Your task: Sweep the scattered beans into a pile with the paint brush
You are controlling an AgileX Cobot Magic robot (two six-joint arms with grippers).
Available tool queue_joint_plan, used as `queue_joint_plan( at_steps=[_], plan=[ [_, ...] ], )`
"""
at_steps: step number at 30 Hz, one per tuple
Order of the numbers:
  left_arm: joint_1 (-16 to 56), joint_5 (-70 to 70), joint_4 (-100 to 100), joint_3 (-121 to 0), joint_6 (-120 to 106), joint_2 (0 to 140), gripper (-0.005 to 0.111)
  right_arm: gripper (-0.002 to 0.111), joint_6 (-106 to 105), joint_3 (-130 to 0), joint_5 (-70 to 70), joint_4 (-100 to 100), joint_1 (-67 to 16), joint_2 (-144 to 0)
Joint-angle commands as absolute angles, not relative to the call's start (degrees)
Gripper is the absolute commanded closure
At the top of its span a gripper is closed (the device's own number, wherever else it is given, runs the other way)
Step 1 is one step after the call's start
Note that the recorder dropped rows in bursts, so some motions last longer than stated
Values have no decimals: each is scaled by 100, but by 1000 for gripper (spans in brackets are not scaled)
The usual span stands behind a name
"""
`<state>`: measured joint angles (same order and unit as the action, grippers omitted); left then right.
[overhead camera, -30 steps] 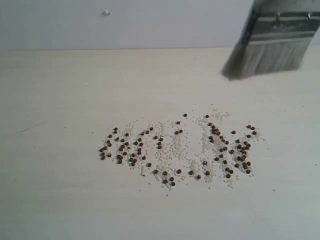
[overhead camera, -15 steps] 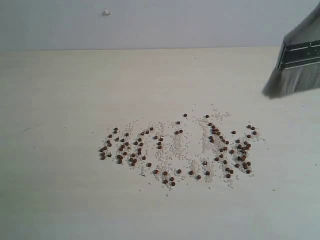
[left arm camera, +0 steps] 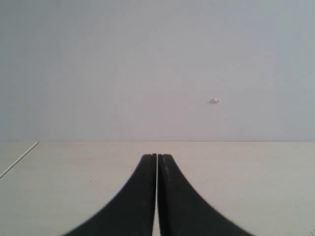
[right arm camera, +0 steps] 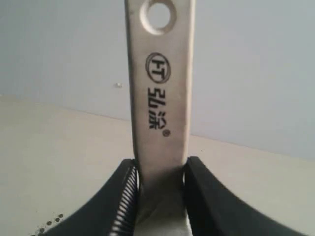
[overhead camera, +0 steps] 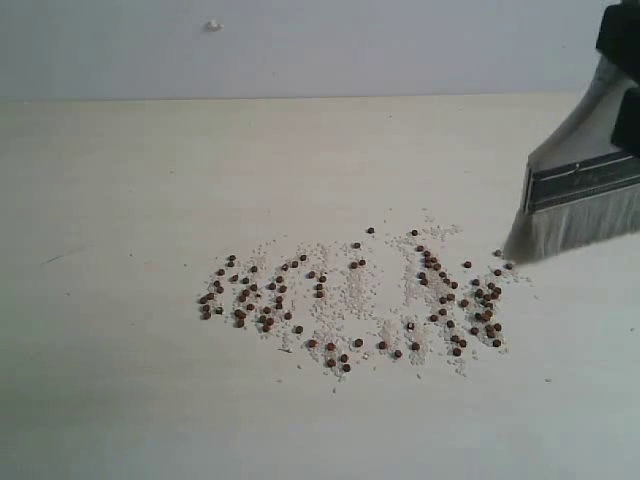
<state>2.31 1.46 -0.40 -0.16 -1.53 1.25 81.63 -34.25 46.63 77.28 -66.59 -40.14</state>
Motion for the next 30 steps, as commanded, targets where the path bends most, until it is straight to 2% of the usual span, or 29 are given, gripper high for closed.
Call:
queue_joint_plan(
  at_steps=[1, 7, 12, 15, 19, 22, 24, 30],
  plan=[
    [228, 111, -53, 0, -134, 140, 103, 108, 8210, -3408, 4492, 8055, -6666, -4086],
    [228, 111, -53, 0, -134, 140, 103, 108, 7610, -3419, 4608, 7908, -6666, -4086],
    [228, 111, -53, 0, -134, 140, 103, 108, 5269, -3419, 6227, 8029, -6666, -4086],
    [228, 111, -53, 0, -134, 140, 103, 108, 2918, -3419, 6996, 7828, -6666, -4326],
    [228, 111, -53, 0, -134, 140, 103, 108, 445, -3419, 6996, 6495, -6525, -4816],
    [228, 111, -53, 0, -134, 140, 103, 108, 464, -3419, 6996, 5678, -6390, -5069],
    [228, 111, -53, 0, -134, 140, 103, 108, 805, -3419, 6534, 5247, -6246, -5082],
    [228, 111, -53, 0, -134, 140, 103, 108, 1860, -3419, 3895, 4527, -5523, -4848]
  ],
)
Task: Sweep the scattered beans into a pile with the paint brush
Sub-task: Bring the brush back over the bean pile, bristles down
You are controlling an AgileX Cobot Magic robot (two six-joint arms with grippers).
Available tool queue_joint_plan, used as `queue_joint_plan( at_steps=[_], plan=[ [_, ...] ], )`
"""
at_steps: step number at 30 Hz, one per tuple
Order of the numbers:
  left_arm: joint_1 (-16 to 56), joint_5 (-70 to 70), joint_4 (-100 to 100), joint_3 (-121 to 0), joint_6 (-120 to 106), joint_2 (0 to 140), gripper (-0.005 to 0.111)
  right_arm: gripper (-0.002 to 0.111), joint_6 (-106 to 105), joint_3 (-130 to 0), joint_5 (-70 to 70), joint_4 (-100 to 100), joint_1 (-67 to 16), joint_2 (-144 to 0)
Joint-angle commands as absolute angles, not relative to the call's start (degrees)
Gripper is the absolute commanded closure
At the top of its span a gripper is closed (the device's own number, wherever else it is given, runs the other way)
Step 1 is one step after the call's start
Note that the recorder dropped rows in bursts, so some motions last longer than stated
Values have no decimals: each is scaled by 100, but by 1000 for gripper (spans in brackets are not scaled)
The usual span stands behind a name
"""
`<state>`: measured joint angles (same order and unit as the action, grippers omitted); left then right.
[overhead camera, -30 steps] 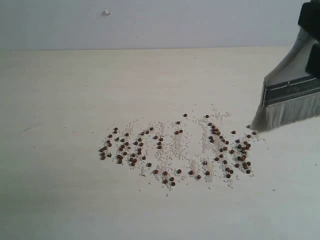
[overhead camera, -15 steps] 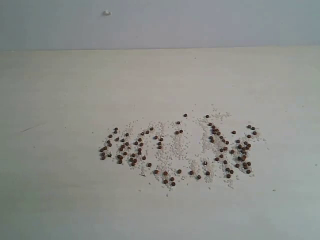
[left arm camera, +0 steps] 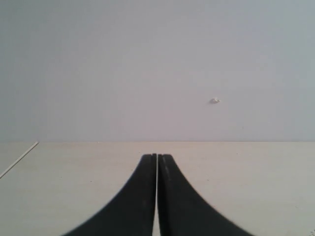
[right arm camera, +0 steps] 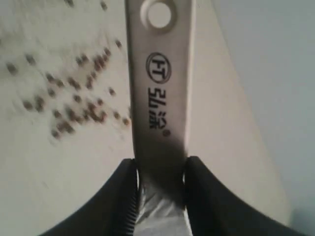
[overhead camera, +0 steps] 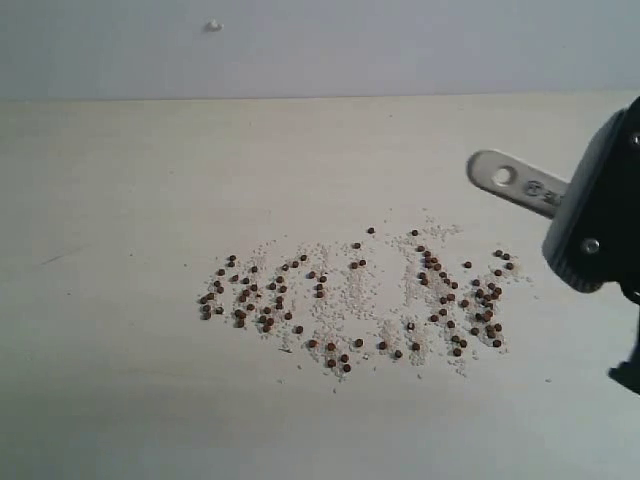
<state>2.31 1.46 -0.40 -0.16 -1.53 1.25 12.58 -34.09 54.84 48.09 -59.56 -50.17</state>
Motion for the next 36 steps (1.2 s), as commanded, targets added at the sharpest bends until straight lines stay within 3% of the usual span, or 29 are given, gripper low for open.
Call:
queue_joint_plan(
  at_steps=[1, 8, 22, 31, 36],
  plan=[
    [228, 111, -53, 0, -134, 140, 103, 108, 2053, -3419, 3438, 4483, -5384, -4827],
    [228, 111, -53, 0, -134, 140, 103, 108, 3443, -3419, 236, 4445, -4513, -5034],
    [228, 72, 82, 0, -381, 140, 103, 108, 3600, -3419, -3742, 3400, -3056, -6919],
    [228, 117, 245, 0, -1020, 140, 103, 108, 3153, -3570, -4260, 3529, -2989, -7932],
    [228, 117, 191, 0, 1037, 140, 103, 108, 3153, -3773, -4260, 3684, -2989, -8130]
  ],
)
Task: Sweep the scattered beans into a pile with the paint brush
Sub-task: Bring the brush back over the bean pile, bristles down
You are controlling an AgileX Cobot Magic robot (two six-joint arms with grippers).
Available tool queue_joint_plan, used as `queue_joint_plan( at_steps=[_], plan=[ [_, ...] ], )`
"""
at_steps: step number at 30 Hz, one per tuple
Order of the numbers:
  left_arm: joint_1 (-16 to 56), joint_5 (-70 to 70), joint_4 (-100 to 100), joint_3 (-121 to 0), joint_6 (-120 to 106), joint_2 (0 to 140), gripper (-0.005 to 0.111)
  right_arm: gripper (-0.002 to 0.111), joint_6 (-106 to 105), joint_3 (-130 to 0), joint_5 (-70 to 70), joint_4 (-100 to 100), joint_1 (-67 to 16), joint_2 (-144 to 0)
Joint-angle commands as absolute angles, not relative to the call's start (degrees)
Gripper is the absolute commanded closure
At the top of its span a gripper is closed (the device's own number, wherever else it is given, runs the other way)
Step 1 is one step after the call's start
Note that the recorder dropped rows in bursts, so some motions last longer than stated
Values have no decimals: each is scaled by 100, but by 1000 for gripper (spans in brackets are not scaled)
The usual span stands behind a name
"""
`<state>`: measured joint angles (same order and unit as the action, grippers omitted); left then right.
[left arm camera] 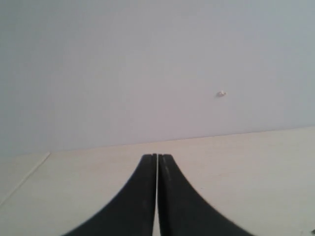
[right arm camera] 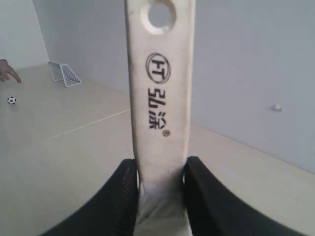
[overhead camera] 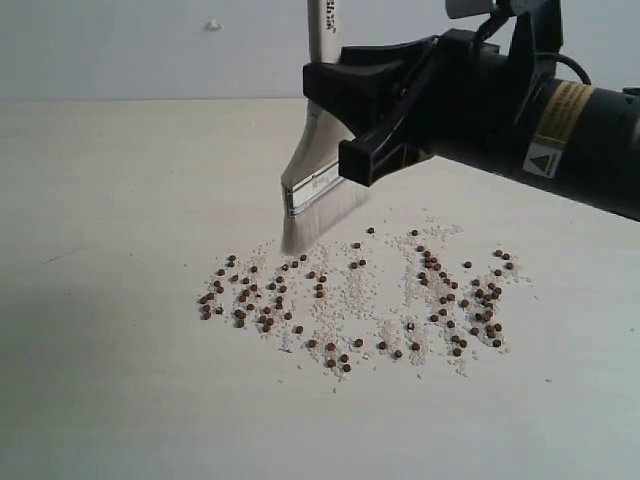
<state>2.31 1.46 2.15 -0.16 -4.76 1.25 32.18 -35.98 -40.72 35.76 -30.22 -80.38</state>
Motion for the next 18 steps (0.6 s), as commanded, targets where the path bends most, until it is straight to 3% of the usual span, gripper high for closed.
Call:
queue_joint_plan(
  at_steps=[1, 4, 13, 18],
  plan=[
    [228, 78, 191, 0, 1423, 140, 103, 108, 3153, -3800, -4260, 3731, -2989, -8130],
    [228, -148, 199, 0, 2861, 140, 103, 108, 3414, -3911, -4250, 3909, -2989, -8143],
    [228, -1824, 362, 0, 3565, 188, 103, 108, 4664, -4283, -3497, 2528, -2989, -8202],
    [228, -2253, 1045, -180, 3478, 1040, 103, 108, 4663, -4648, -2520, 2241, -2999, -8202]
  ],
)
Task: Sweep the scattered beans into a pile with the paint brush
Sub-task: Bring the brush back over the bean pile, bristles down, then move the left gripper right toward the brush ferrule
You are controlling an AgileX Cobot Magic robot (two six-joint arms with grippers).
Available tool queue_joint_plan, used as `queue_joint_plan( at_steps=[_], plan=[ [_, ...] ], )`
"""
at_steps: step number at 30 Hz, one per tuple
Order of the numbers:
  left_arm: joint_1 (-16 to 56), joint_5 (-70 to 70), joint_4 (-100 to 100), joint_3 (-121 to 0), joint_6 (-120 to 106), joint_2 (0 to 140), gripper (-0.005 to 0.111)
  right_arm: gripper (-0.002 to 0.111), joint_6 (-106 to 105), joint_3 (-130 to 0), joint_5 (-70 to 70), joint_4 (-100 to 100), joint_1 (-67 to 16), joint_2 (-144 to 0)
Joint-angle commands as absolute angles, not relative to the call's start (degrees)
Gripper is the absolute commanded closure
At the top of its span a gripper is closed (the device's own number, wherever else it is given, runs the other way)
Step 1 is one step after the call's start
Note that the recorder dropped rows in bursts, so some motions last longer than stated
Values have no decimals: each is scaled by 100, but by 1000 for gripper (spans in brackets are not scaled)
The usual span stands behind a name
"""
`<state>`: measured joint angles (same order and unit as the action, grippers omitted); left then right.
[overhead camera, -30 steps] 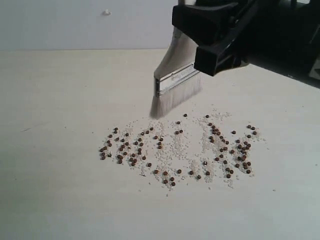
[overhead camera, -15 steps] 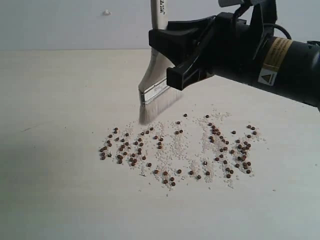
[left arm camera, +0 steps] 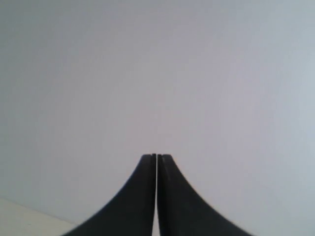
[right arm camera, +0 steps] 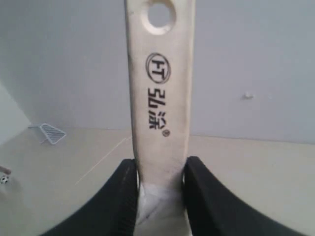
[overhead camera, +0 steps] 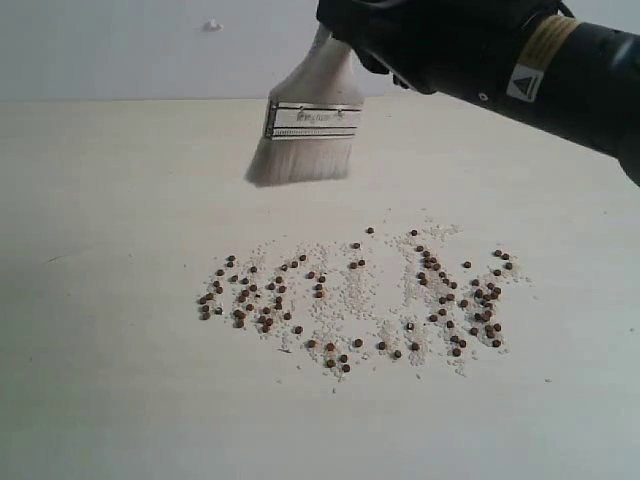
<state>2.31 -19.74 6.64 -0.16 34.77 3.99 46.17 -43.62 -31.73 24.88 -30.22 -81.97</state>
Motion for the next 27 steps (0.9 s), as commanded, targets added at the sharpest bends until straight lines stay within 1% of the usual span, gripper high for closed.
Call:
queue_joint_plan(
  at_steps=[1, 3, 5, 7, 9, 11, 13, 15, 20, 21, 23, 24, 27],
  plan=[
    [228, -2285, 1058, -314, 3427, 1354, 103, 108, 4663, -4742, -2285, 2151, -2999, -8202],
    [228, -2329, 1199, -635, 3312, 1999, 103, 108, 4650, -4920, -1923, 1969, -2999, -8202],
    [228, -2369, 1824, -1050, 3423, 2777, 103, 108, 4463, -5188, -1464, 1638, -2999, -8207],
    [228, -2369, 2953, -1545, 4189, 3551, 103, 108, 4208, -5505, -916, 1459, -2999, -8216],
    [228, -2578, 4544, -1983, 5308, 4245, 103, 108, 4065, -5863, -236, 1442, -2999, -8280],
    [228, -3105, 6043, -2490, 6520, 4967, 102, 108, 3951, -6232, 389, 1442, -2999, -8375],
    [228, -3895, 7165, -2965, 7197, 5732, 102, 108, 3910, -6509, 774, 1442, -2999, -8476],
    [243, -4511, 7600, -3294, 7412, 6405, 102, 108, 3910, -6643, 928, 1442, -2999, -8568],
    [292, -5862, 7591, -3822, 7362, 7649, 101, 108, 4126, -6681, 893, 1403, -2999, -8821],
    [292, -6085, 7591, -3916, 7362, 7880, 98, 108, 4180, -6681, 882, 1403, -2999, -8874],
    [376, -6305, 7591, -4043, 7388, 8278, 88, 108, 4176, -6681, 885, 1403, -3037, -8951],
    [452, -6306, 7591, -4112, 7388, 8456, 79, 108, 4176, -6681, 885, 1403, -3069, -8981],
    [648, -6272, 7591, -4251, 7450, 8919, 57, 108, 4270, -6681, 836, 1403, -3179, -9056]
  ],
)
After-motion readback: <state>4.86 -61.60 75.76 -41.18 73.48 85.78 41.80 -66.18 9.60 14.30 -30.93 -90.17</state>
